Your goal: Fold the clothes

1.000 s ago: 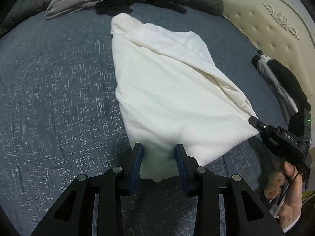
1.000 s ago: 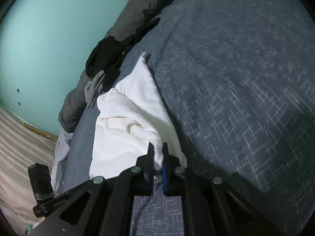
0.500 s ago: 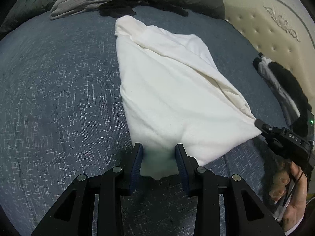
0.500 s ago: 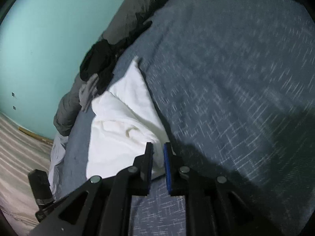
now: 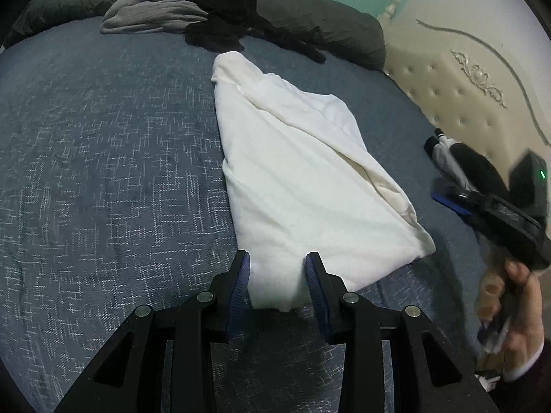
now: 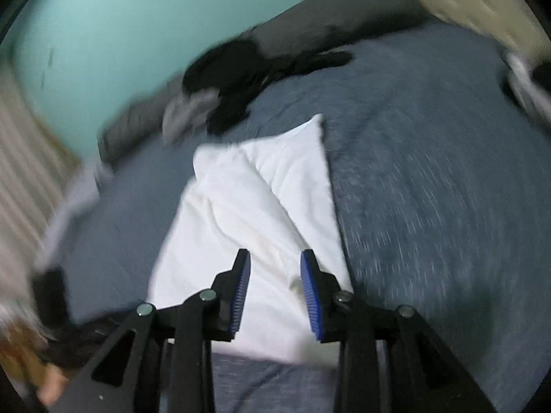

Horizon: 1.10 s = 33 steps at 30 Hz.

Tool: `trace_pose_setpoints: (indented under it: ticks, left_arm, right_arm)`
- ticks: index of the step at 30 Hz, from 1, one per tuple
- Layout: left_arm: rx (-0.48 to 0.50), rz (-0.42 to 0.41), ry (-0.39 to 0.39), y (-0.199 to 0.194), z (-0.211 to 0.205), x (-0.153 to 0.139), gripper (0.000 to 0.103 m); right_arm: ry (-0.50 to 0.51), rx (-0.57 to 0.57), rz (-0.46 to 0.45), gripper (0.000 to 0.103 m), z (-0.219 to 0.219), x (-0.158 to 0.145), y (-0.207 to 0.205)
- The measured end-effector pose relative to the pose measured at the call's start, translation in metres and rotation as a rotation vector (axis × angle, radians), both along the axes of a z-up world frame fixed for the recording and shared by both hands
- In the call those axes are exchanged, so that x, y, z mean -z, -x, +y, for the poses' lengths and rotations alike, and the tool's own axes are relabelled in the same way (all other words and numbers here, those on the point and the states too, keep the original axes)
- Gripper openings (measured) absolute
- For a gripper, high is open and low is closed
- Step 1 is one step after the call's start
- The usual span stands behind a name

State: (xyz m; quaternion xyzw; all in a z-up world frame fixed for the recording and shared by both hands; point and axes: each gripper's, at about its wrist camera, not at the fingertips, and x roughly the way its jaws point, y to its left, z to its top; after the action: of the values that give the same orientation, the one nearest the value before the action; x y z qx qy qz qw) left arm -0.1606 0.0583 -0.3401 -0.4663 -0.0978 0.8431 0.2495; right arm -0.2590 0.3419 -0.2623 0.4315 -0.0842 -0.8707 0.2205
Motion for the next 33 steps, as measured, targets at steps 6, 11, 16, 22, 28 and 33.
trace_pose_setpoints:
  ticks: [6, 11, 16, 22, 28, 33]
  left_arm:
    - [-0.019, -0.002, -0.019, 0.006, -0.011, 0.002, 0.038]
    - [-0.059, -0.033, -0.062, 0.012, -0.022, 0.006, 0.037]
    - [-0.037, -0.028, -0.075, 0.009, -0.023, 0.003, 0.037]
    - [-0.025, -0.028, -0.068, 0.009, -0.026, 0.008, 0.037]
    - [-0.025, -0.03, -0.074, 0.012, -0.029, 0.009, 0.037]
    - [-0.029, -0.039, -0.086, 0.015, -0.03, 0.011, 0.037]
  right_arm:
    - [-0.224, -0.166, 0.005, 0.03, -0.048, 0.005, 0.033]
    - [-0.298, -0.264, 0.008, 0.034, -0.081, 0.005, 0.056]
    - [-0.334, -0.335, 0.024, 0.035, -0.115, 0.005, 0.07]
    - [-0.417, -0.415, 0.056, 0.035, -0.158, 0.016, 0.086]
    - [-0.515, -0.458, 0.075, 0.035, -0.181, 0.034, 0.098]
    - [-0.547, -0.465, 0.082, 0.011, -0.189, 0.039, 0.105]
